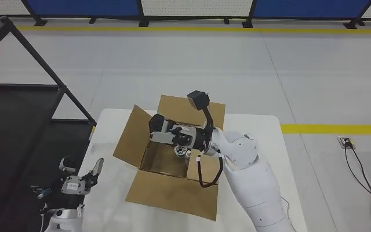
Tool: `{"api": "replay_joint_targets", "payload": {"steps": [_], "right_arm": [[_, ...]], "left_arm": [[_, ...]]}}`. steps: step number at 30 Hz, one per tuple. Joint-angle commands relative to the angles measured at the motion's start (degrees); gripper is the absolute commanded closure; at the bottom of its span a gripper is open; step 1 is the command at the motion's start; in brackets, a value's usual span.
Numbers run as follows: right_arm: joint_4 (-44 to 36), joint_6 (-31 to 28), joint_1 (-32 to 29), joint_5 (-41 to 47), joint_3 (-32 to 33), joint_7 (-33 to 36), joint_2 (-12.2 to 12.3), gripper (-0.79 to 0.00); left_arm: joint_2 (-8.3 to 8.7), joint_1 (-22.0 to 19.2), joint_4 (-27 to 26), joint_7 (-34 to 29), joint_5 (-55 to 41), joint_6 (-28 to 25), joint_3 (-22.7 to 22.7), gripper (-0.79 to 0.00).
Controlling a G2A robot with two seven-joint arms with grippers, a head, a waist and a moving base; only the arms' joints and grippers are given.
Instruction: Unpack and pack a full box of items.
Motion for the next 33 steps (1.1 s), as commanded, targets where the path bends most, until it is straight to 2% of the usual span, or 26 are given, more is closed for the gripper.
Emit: {"api": "replay_joint_targets", "payload": {"steps": [1,5,8,12,15,16,27,29,33], "right_arm": [[-2.8,1.7,-1.1,-1.5,1.2,1.4,0.7,-0.785],[-9.4,5.3,-4.3,-4.8,4.0,3.9,2.0,-0.785],[-14.2,7.2,-7.1,-6.2,6.5,5.3,3.0,-0.785],[-19.5,8.9,-10.6,-7.1,10.3,5.9,4.3,-0.785],[-22.0,10.7,-12.4,-7.6,12.0,6.0,4.9,-0.785],[-22.0,10.7,-12.4,-7.6,12.0,6.0,4.9,-0.785],[-22.0,10.7,-12.4,-7.6,12.0,6.0,4.9,-0.785],[-22.0,10.7,-12.4,-7.6,12.0,6.0,4.9,-0.785],[-22.7,10.8,-13.0,-7.8,11.5,5.2,5.0,-0.785]], "left_arm": [[0.12,1.6,-3.0,-0.1,-0.9,-2.4,-0.9,-0.785],[0.47,4.2,-9.2,-2.4,-3.8,-9.1,-2.4,-0.785],[0.88,4.4,-13.3,-7.5,-7.3,-14.7,-2.6,-0.785],[1.58,1.9,-16.9,-18.8,-12.8,-19.8,-0.9,-0.785],[2.25,-2.0,-16.5,-31.4,-18.2,-22.2,2.9,-0.785],[2.35,-2.6,-16.2,-33.2,-19.1,-22.3,3.3,-0.785],[2.35,-2.6,-16.1,-33.0,-19.2,-22.2,3.2,-0.785],[2.51,-2.1,-15.1,-32.9,-20.8,-24.8,3.2,-0.785],[3.02,-4.5,-13.1,-37.7,-26.0,-24.7,3.7,-0.785]]}}
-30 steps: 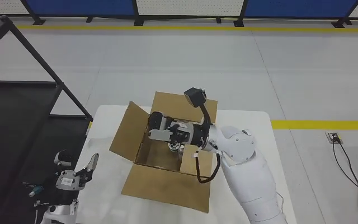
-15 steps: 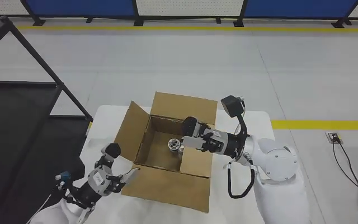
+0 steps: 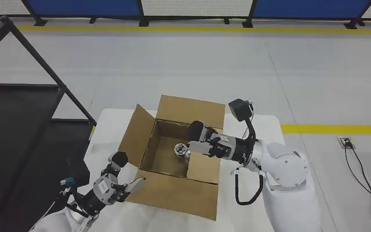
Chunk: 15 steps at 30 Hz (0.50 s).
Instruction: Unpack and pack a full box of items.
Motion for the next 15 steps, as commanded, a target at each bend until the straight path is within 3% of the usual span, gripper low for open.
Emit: {"api": "replay_joint_targets", "payload": {"steps": [1,8,15], "right_arm": [[-0.9,-0.2,-0.4,-0.4,-0.6,-0.3,0.2,-0.785],[-1.4,-1.0,-0.1,1.2,2.0,6.5,2.0,-0.785],[-4.4,-2.0,-4.8,3.3,7.8,12.8,4.2,-0.785]], "left_arm": [[0.22,-1.5,0.2,-3.3,-3.2,0.5,1.5,-0.785],[0.79,-10.9,2.0,-16.1,-7.4,10.2,8.0,-0.785],[0.48,-22.8,6.2,-27.3,-5.1,18.2,19.9,-0.785]]}}
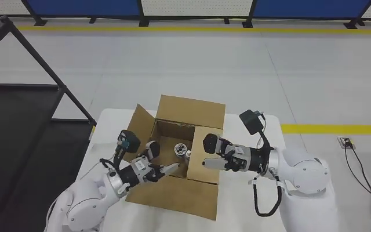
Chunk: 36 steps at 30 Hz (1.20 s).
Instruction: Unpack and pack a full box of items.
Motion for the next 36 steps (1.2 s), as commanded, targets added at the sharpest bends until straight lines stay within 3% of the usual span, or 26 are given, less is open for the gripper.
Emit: {"api": "replay_joint_targets", "payload": {"steps": [1,5,17,23,31,36], "right_arm": [[-0.8,-0.9,-1.5,1.7,1.8,0.8,0.6,-0.785],[-2.1,-2.5,-4.5,4.7,5.2,1.3,1.6,-0.785],[-2.3,-2.3,-4.9,4.5,5.6,1.1,1.8,-0.785],[-2.0,-2.4,-5.5,8.3,4.6,1.4,2.6,-0.785],[0.0,-2.9,-7.6,10.5,7.2,1.4,4.4,-0.785],[-0.3,-3.5,-8.9,11.5,7.9,0.8,5.4,-0.785]], "left_arm": [[-0.22,-3.8,2.0,-2.3,0.7,1.8,3.7,-0.785],[-0.74,-9.6,6.8,-6.3,-4.6,4.6,8.3,-0.785],[-0.79,-10.0,8.4,-5.0,-4.9,6.4,8.2,-0.785],[-1.27,-16.1,18.6,-7.5,-7.2,11.5,11.0,-0.785],[-2.18,-24.9,33.0,-14.5,-12.7,9.7,16.2,-0.785],[-3.01,-28.5,38.8,-18.0,-18.2,8.1,19.2,-0.785]]}}
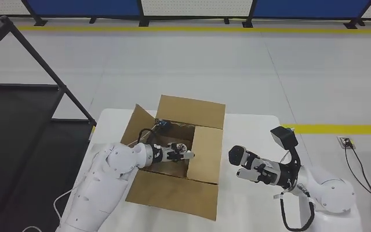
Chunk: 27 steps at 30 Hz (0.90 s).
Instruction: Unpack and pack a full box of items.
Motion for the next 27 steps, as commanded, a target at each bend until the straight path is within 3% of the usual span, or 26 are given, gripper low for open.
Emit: {"api": "replay_joint_targets", "payload": {"steps": [1,13,20,27], "right_arm": [[0.0,-0.3,-0.3,0.4,0.1,-0.3,0.3,-0.785],[-0.1,-0.4,-0.5,1.1,-0.7,-2.4,2.2,-0.785],[-0.5,-0.7,-0.8,1.6,-0.8,-3.4,3.2,-0.785],[-0.9,-0.9,-1.1,2.2,-1.0,-4.1,4.3,-0.785]], "left_arm": [[-0.37,-1.0,1.8,-1.9,-4.1,-1.3,1.1,-0.785],[-2.47,-5.1,9.5,-2.2,-10.7,-4.9,7.8,-0.785],[-3.02,-6.5,12.0,-2.7,-14.7,-7.5,8.8,-0.785],[-2.78,-6.2,10.8,-3.3,-19.6,-8.9,7.3,-0.785]]}}
